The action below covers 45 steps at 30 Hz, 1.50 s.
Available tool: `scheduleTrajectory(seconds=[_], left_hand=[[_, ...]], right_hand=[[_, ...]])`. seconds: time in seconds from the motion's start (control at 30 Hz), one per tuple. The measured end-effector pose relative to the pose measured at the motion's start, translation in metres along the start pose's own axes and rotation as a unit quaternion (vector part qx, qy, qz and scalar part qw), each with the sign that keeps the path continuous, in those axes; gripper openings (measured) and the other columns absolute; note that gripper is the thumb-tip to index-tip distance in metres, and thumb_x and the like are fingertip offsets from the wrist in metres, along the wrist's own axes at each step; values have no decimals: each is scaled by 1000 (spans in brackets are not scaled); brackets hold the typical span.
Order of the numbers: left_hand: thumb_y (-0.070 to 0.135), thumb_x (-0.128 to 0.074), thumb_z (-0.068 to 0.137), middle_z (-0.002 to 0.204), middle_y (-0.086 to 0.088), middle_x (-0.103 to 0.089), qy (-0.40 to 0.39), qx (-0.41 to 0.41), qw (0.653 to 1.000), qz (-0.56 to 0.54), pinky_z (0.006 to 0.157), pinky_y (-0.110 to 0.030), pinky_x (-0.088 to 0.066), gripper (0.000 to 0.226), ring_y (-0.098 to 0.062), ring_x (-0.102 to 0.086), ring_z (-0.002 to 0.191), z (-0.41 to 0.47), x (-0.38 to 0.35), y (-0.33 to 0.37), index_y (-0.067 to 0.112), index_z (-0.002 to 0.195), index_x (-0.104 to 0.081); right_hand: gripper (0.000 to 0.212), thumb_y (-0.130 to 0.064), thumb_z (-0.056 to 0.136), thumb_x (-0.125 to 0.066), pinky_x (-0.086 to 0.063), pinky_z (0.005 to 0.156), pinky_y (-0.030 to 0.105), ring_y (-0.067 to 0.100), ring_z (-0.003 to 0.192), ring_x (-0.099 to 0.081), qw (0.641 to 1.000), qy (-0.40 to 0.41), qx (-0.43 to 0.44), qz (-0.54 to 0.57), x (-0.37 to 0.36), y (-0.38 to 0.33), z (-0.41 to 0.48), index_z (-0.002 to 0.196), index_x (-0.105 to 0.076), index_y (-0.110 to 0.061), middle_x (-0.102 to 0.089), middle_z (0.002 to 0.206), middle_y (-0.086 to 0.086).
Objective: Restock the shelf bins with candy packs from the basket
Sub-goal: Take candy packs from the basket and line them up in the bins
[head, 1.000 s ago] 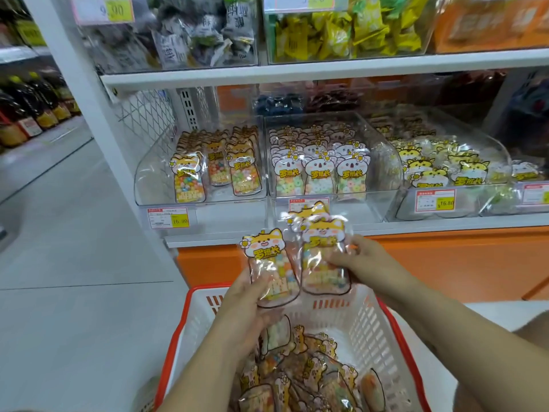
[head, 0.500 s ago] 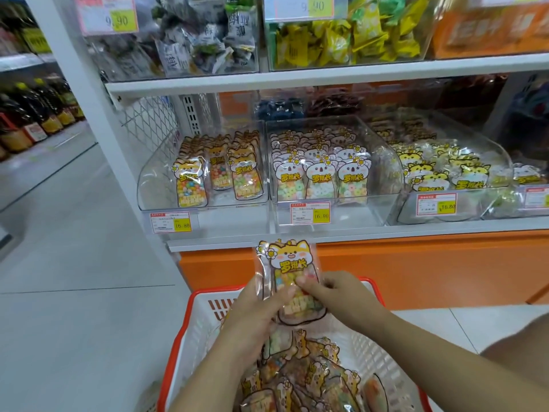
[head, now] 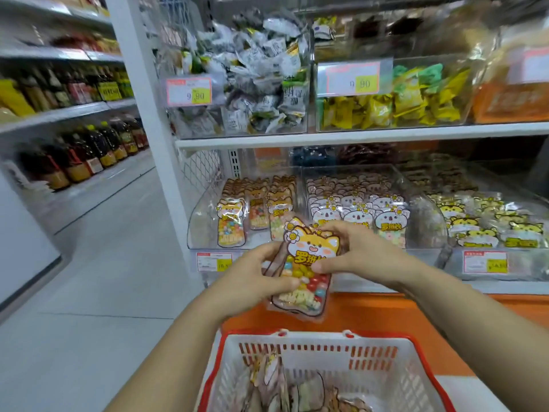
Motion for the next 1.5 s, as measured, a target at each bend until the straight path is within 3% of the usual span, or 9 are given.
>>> scheduleTrajectory(seconds=[0.1,0.27,0.47,0.67,0.87,1.07,1.23,1.37,1.5], left_hand=[[18,-81,81,113,11,-71,69,-39,994,77,95,-36,-55,49,-8,-67,104,28,45,16,24,125,-61],[21,-82,81,117,11,-63,181,-52,966,179,78,-12,-41,60,-8,-58,108,68,98,23,23,133,-53],[26,-84,77,134,-3,-59,192,30,955,226,97,-28,-46,88,-20,-58,119,113,133,-26,20,149,-35],[44,-78,68,99,0,-65,139,164,939,269,88,-39,-54,57,-26,-66,98,144,143,-98,22,108,-44],[37,-80,75,152,4,-19,105,36,926,360,102,-44,-47,112,-24,-48,131,167,127,-82,34,155,-1],[44,-80,73,123,6,-51,61,17,889,453,89,-43,-50,66,-24,-57,114,187,120,-80,31,125,-40],[43,-78,78,109,4,-55,75,18,878,473,81,-39,-49,53,-26,-58,104,182,123,-74,28,100,-33],[42,-78,79,100,9,-49,91,22,880,466,70,-34,-40,51,-22,-57,97,177,125,-74,28,97,-32],[43,-78,77,104,8,-59,103,46,896,430,69,-33,-45,49,-20,-60,95,173,132,-83,29,102,-38]], right_hand=[[44,-11,75,-85,-51,65,15,-2,71,-64,993,69,56,-75,10,-35,34,111,-60,-22,-70,92,-7],[48,-14,74,-85,-54,78,27,11,87,-65,975,146,95,-134,9,-54,95,114,-61,-23,-67,97,-10],[59,-22,71,-87,-51,84,27,15,100,-62,970,80,25,-227,-12,-19,175,123,-61,-25,-65,116,-3],[52,-22,72,-84,-50,84,26,20,108,-62,947,66,-48,-311,-21,13,230,120,-65,-20,-65,121,2],[56,-19,71,-86,-54,78,29,20,101,-63,945,-4,-97,-311,-31,35,258,122,-62,-16,-66,117,5],[57,-23,70,-86,-53,87,29,19,103,-63,937,-61,-72,-337,-42,37,261,120,-60,-19,-66,115,1],[58,-22,89,-65,-50,101,37,20,116,-56,930,-95,-75,-347,-11,20,272,143,-46,-22,-55,137,3],[42,-7,93,-55,-53,91,36,24,104,-60,843,-100,-23,-527,-15,31,280,133,-55,-20,-62,124,7],[70,-5,85,-65,-47,78,30,24,100,-58,807,-195,17,-557,-48,47,274,142,-41,-36,-62,125,3]])
Point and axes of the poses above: each hand's wrist, its own z-axis towards the middle knuckle, its own x-axis out of the back of the hand, y = z × x, the point moved 10 cm from there along z, towards the middle knuckle
